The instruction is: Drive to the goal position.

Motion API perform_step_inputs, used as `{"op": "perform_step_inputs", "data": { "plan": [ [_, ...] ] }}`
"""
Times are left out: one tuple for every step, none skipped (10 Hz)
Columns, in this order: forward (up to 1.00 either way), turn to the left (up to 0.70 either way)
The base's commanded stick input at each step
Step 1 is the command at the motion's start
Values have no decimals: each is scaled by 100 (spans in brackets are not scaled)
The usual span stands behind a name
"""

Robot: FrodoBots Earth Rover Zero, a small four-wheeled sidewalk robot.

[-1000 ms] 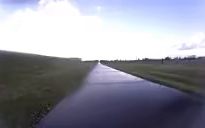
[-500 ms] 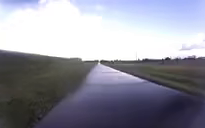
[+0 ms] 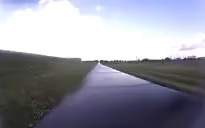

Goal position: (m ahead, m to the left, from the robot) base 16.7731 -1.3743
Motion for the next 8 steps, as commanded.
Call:
{"op": "perform_step_inputs", "data": {
  "plan": [
    [45, 0],
    [45, 0],
    [45, 0],
    [45, 0],
    [45, 0],
    [45, 0],
    [45, 0],
    [45, 0]
  ]
}}
